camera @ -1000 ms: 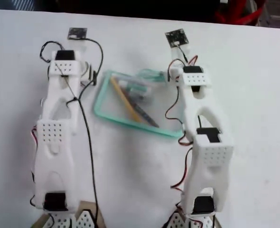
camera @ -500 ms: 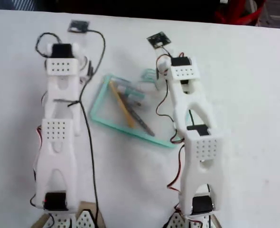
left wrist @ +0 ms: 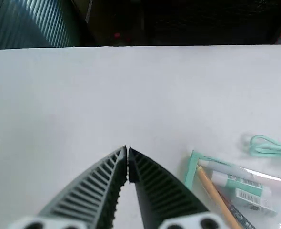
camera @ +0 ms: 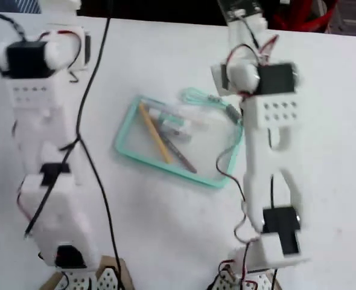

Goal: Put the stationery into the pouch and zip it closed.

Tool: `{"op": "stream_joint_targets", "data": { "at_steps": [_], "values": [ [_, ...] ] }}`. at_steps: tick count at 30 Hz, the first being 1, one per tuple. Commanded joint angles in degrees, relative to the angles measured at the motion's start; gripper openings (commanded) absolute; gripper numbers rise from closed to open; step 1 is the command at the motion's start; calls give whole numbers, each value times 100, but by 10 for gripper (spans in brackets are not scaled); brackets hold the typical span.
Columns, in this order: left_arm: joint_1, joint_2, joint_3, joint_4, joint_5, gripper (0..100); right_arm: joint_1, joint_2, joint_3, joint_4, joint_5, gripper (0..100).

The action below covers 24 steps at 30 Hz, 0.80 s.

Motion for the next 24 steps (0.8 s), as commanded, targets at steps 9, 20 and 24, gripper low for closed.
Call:
{"op": "stream_joint_targets", "data": {
  "at_steps": [9,20,24],
  "values": [
    [22,-4927,4396,-589,-97,24,119,-2958,-237,963,-835,19],
    [22,-8989,9029,-2497,-97,24,136,-5877,2048,831,-791,19],
    [31,-10158,10576,-2989,-97,24,681,-7160,2804,585,-782,19]
  ]
}}
